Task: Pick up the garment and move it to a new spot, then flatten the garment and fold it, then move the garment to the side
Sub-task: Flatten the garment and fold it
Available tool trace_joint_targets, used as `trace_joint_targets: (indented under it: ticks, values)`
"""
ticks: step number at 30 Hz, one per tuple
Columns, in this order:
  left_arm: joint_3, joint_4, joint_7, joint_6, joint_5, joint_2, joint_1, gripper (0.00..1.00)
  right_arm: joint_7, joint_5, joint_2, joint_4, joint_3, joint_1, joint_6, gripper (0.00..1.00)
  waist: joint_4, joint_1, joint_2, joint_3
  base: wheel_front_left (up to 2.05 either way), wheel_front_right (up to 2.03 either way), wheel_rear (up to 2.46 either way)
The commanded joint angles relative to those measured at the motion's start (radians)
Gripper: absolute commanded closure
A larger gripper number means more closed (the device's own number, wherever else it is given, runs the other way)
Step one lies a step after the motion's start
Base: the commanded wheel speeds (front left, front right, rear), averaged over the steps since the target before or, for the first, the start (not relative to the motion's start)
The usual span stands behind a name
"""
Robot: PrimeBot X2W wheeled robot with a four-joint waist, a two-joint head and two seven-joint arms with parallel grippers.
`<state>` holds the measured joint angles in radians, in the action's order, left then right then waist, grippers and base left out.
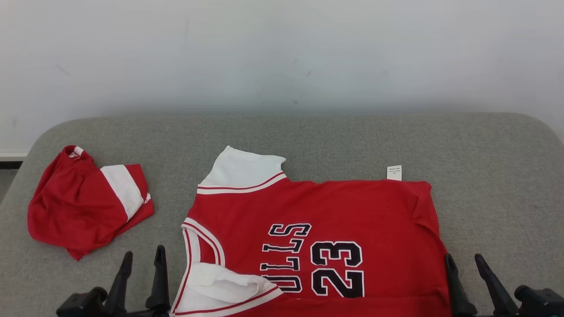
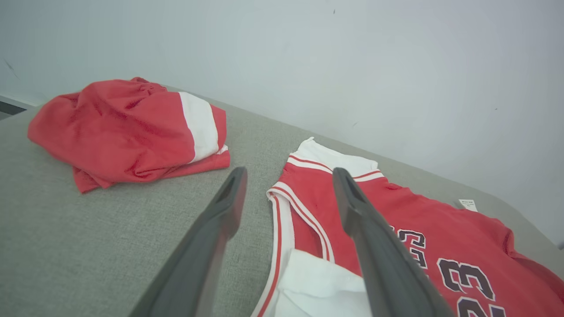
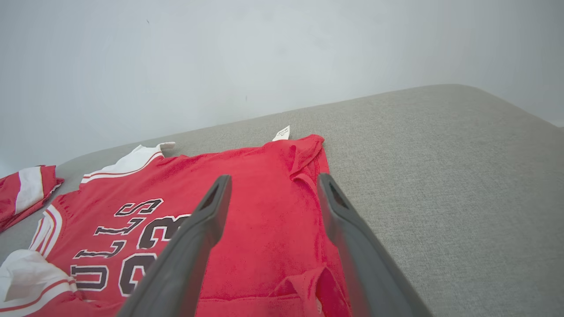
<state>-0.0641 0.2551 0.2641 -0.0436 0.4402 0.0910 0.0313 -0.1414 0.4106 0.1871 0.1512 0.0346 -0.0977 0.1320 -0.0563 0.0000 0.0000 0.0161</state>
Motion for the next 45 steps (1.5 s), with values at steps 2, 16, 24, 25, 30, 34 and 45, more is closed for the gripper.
trace_joint_targets:
  ticks: [2, 16, 24, 25, 30, 34, 45]
  values:
    - [0.018, -0.03, 0.0, 0.006, -0.035, 0.008, 0.014, 0.0, -0.028, -0.022, -0.002, -0.012, 0.006, 0.019, -0.003, 0.0, 0.004, 0.0, 0.0, 0.003, 0.0, 0.0, 0.0]
    - [0.03, -0.149, 0.0, 0.001, -0.187, 0.051, -0.019, 0.0, -0.116, -0.149, -0.02, -0.085, 0.029, 0.028, -0.003, 0.0, 0.007, 0.0, 0.0, 0.01, 0.0, 0.0, 0.0]
    - [0.034, -0.172, 0.0, 0.003, -0.174, 0.039, -0.085, 0.0, -0.122, -0.182, -0.059, -0.112, -0.002, -0.042, -0.003, 0.0, -0.006, 0.0, 0.0, 0.007, 0.0, 0.0, 0.0]
    - [0.037, -0.173, 0.0, 0.004, -0.173, 0.037, -0.09, 0.0, -0.122, -0.187, -0.059, -0.107, -0.002, -0.048, -0.003, 0.0, -0.007, 0.0, 0.0, 0.006, 0.0, 0.0, 0.0]
    - [0.048, -0.17, 0.0, 0.005, -0.171, 0.033, -0.102, 0.0, -0.122, -0.193, -0.065, -0.098, -0.002, -0.048, -0.003, 0.0, -0.005, 0.0, 0.0, 0.002, 0.0, 0.0, 0.0]
    - [0.055, -0.139, 0.0, -0.009, -0.166, 0.039, -0.07, 0.0, -0.114, -0.176, -0.056, -0.066, 0.0, -0.008, -0.003, 0.0, 0.007, 0.0, 0.0, -0.01, 0.0, 0.0, 0.0]
    - [-0.003, -0.049, -0.081, -0.065, -0.171, 0.14, 0.252, 0.0, -0.011, -0.137, 0.016, 0.039, -0.003, 0.247, -0.003, 0.0, 0.055, 0.0, 0.0, -0.112, 0.0, 0.0, 0.0]
